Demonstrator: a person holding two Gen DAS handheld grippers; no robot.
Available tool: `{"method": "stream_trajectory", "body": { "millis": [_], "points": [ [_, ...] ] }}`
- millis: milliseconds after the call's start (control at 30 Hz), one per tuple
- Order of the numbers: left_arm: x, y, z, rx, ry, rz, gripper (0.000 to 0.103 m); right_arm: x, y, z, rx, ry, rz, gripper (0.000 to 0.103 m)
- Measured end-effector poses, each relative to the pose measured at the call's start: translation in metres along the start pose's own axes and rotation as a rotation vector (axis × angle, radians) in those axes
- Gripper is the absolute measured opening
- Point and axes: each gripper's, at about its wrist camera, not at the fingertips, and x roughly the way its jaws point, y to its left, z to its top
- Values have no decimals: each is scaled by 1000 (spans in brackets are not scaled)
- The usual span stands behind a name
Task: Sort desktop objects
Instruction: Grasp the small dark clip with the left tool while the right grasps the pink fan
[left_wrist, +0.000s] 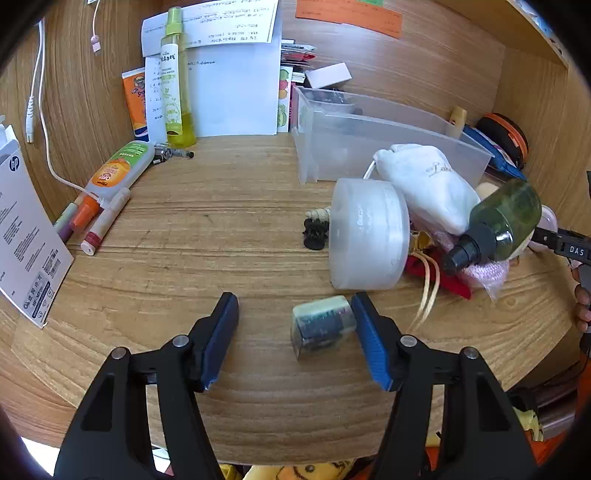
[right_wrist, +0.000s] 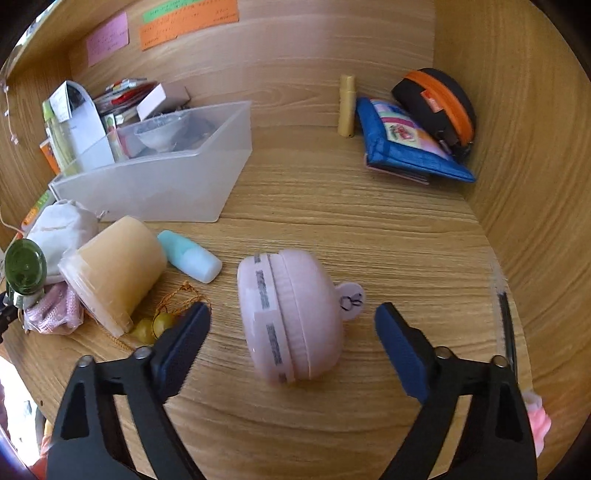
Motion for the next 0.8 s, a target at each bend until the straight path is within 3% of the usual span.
{"method": "stream_trajectory", "body": {
  "millis": [167, 300, 467, 567, 800],
  "points": [
    [2, 0, 2, 0, -16, 14, 45, 3, 0, 1, -9, 13, -3, 59],
    [3, 3, 3, -7, -18, 6, 28, 2, -2, 0, -11, -2, 0, 58],
    [0, 7, 6, -19, -24, 4, 25, -8, 3, 1, -21, -47, 13, 55],
    [-5, 9, 7, -25, -40, 9, 24, -11, 3, 4, -17, -42, 36, 44],
    [-12, 12, 16, -23, -68, 24, 24, -12, 5, 5, -6, -52, 55, 44]
  ]
}}
